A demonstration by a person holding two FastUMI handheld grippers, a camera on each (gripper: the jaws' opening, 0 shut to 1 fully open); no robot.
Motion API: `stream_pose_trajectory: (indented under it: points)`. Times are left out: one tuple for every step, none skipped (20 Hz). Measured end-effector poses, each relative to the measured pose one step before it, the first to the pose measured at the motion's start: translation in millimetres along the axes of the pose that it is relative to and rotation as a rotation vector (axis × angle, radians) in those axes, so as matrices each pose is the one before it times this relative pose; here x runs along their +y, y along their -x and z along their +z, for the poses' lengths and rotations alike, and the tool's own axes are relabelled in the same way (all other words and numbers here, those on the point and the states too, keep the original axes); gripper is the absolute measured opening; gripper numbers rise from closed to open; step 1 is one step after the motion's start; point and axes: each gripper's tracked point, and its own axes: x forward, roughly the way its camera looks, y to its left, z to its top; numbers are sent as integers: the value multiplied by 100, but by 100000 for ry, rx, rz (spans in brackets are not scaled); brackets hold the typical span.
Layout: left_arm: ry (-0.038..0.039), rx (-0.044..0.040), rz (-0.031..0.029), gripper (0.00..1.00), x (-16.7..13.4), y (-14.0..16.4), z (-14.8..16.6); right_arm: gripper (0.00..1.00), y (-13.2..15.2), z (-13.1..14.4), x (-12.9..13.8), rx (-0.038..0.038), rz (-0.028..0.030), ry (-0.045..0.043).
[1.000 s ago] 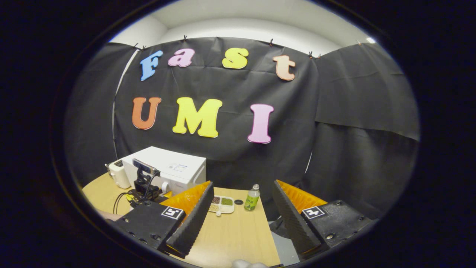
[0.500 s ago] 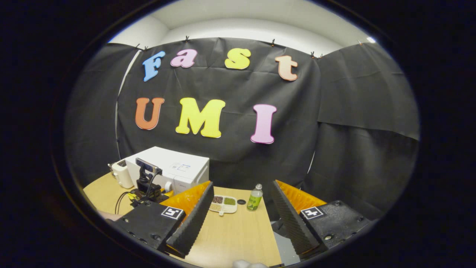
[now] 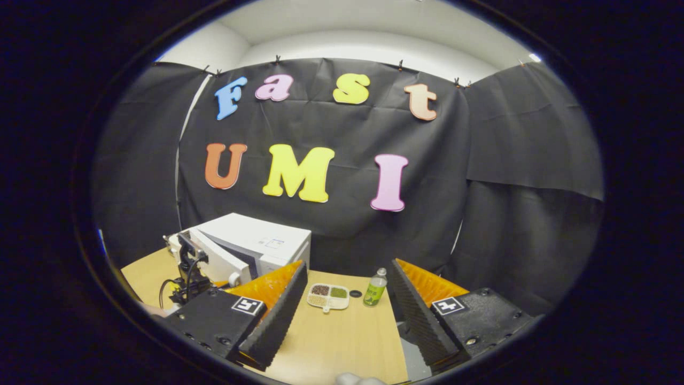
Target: Open the microwave oven with the left hand, put the food in, and close the microwave oven.
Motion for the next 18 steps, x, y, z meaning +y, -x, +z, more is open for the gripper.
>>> stream_pose_trajectory:
  points:
    - [-1417, 453, 329, 6, 357, 889, -235, 100, -146, -60, 494, -151, 1325, -750]
    - [-173, -17, 592, 6, 380, 952, -311, 100, -81, -132, 414, 145, 1161, -802]
    - [513, 901, 711, 6, 309, 785, -302, 100, 16, -237, 538, 495, 1359, -805]
    - [137, 403, 766, 8, 403, 880, -209, 100, -60, -184, 443, 389, 1082, -771]
    - [-410, 341, 1227, 9, 395, 744, -175, 100, -5, -271, 441, 366, 1158, -680]
    - [-457, 365, 1069, 18, 487, 757, -206, 100, 101, -143, 389, 206, 920, -627]
    - [-1119, 466, 2475, 21, 614, 675, -96, 100, 139, -209, 427, 230, 910, -333]
    - [-1043, -506, 2997, 23, 873, 456, -5, 99, 170, -311, 301, 959, 815, 90]
    - [-329, -518, 3378, 31, 1367, 701, 119, 100, 190, -221, 453, 337, 1277, -57]
    - [1528, -522, 1680, 53, 883, 316, 118, 100, 403, 110, 260, -302, 739, -958]
    - [1822, -137, 1273, 65, 806, 468, 77, 100, 256, -35, 166, -320, 599, -699]
    - [1784, 1907, -829, 93, 154, 585, -389, 100, 251, -36, 106, -141, 333, -88]
    - [487, 414, 472, 98, 473, 322, -264, 99, 324, -14, 65, -548, -129, 123]
    - [5, -135, 1206, 98, 408, 464, 87, 99, 257, 92, 91, -460, 0, 266]
    - [-616, -105, 1623, 98, 531, 585, -122, 99, 297, -171, 114, -271, 64, 88]
    - [-341, -100, 1567, 98, 597, 522, -188, 100, 317, 12, 158, -296, 169, -176]
    - [-13, 457, 1281, 98, 552, 495, -188, 100, 274, -120, 137, -223, 227, -135]
    - [113, 549, 1073, 97, 650, 524, -225, 100, 156, -111, 96, 61, 244, 65]
